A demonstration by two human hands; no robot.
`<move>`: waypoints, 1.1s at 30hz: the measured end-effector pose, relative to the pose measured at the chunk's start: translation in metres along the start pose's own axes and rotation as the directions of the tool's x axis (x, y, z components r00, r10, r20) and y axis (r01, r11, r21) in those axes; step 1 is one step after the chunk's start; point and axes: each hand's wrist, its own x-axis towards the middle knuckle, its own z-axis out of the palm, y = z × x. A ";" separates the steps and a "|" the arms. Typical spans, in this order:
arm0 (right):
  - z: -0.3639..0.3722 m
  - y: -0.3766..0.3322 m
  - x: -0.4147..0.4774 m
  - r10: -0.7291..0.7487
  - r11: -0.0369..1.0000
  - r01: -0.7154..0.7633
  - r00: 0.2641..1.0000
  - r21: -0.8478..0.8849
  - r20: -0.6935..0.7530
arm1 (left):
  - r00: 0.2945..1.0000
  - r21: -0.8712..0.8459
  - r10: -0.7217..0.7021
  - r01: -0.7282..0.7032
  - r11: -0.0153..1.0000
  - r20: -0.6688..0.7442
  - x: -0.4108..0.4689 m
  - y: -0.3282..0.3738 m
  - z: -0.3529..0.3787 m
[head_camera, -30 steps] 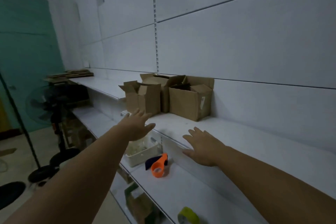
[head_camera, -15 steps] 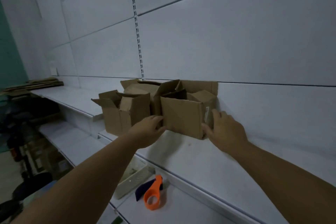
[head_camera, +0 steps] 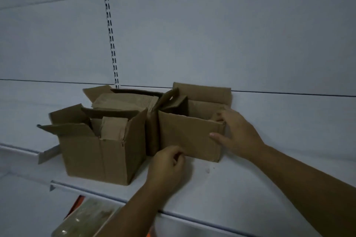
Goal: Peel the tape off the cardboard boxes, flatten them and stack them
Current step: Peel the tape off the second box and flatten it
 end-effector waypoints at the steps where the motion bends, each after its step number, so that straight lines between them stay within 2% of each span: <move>1: -0.005 -0.003 -0.004 -0.010 1.000 0.009 0.999 -0.020 -0.041 | 1.000 -0.039 0.003 -0.004 0.999 -0.021 0.001 0.001 -0.003; 3: -0.014 -0.010 -0.017 0.094 0.996 -0.093 0.985 0.016 -0.148 | 0.998 -0.092 0.046 -0.048 0.995 -0.031 0.002 0.002 -0.006; 4: -0.018 -0.012 -0.027 0.187 0.980 -0.169 0.962 0.105 -0.198 | 0.997 -0.111 0.072 -0.073 0.991 -0.014 -0.001 0.005 -0.007; 6: -0.023 -0.012 -0.048 0.401 0.879 -0.290 0.879 0.378 -0.258 | 0.993 -0.162 0.119 -0.114 0.980 0.020 -0.009 0.011 -0.008; 8: -0.025 -0.011 -0.062 0.569 0.741 -0.327 0.769 0.586 -0.291 | 0.986 -0.202 0.164 -0.156 0.967 0.022 -0.011 0.013 -0.010; 9: -0.026 -0.009 -0.067 0.646 0.638 -0.326 0.720 0.698 -0.254 | 0.983 -0.233 0.180 -0.169 0.958 0.028 -0.011 0.013 -0.010; 10: -0.026 -0.007 -0.070 0.711 0.476 -0.315 0.687 0.821 -0.149 | 0.982 -0.279 0.185 -0.167 0.946 0.039 -0.010 0.014 -0.009; 12: -0.029 -0.002 -0.073 0.722 0.155 -0.297 0.686 0.942 0.097 | 0.986 -0.396 0.161 -0.129 0.909 0.049 -0.009 0.018 -0.007; 14: -0.034 0.000 -0.073 0.661 -0.022 -0.340 0.701 0.940 0.269 | 0.984 -0.496 0.171 -0.120 0.860 0.058 -0.004 0.029 -0.003; 16: -0.035 0.003 -0.075 0.606 -0.116 -0.419 0.688 0.900 0.399 | 0.966 -0.530 0.247 -0.170 0.831 0.079 0.004 0.045 0.001; 17: -0.036 0.002 -0.076 0.562 -0.127 -0.480 0.686 0.868 0.462 | 0.951 -0.520 0.299 -0.218 0.826 0.077 0.009 0.053 0.004; 19: -0.034 0.005 -0.081 0.454 -0.098 -0.599 0.683 0.794 0.571 | 0.924 -0.525 0.382 -0.312 0.792 0.026 0.019 0.065 0.009; 21: -0.037 0.003 -0.082 0.383 -0.031 -0.690 0.660 0.723 0.647 | 0.923 -0.638 0.384 -0.306 0.706 -0.018 0.029 0.075 0.009; 23: -0.039 0.005 -0.085 0.365 0.125 -0.751 0.642 0.648 0.674 | 0.947 -0.735 0.319 -0.246 0.631 -0.043 0.037 0.080 0.010; 26: -0.036 0.005 -0.084 0.402 0.364 -0.795 0.604 0.486 0.688 | 0.984 -0.748 0.177 -0.133 0.650 -0.021 0.039 0.073 0.017; 27: -0.030 0.007 -0.084 0.454 0.450 -0.760 0.647 0.469 0.612 | 0.989 -0.737 0.148 -0.107 0.667 -0.010 0.036 0.068 0.020; 28: -0.023 0.014 -0.087 0.481 0.576 -0.659 0.751 0.483 0.452 | 0.993 -0.722 0.118 -0.080 0.687 0.002 0.033 0.063 0.022; 29: -0.026 0.013 -0.081 0.542 0.582 -0.642 0.764 0.500 0.350 | 0.996 -0.716 0.093 -0.055 0.696 0.013 0.030 0.059 0.023; 30: -0.026 0.018 -0.081 0.567 0.632 -0.589 0.794 0.505 0.216 | 0.996 -0.719 0.090 -0.050 0.694 0.017 0.027 0.057 0.023; 31: -0.025 0.023 -0.083 0.515 0.690 -0.462 0.854 0.557 0.071 | 0.994 -0.728 0.110 -0.064 0.683 0.016 0.026 0.056 0.022; 32: -0.024 0.023 -0.081 0.574 0.657 -0.471 0.819 0.589 0.014 | 0.989 -0.733 0.145 -0.079 0.675 0.027 0.025 0.056 0.022; 33: -0.023 0.018 -0.080 0.564 0.730 -0.423 0.816 0.536 -0.124 | 0.979 -0.732 0.194 -0.087 0.676 0.062 0.024 0.058 0.021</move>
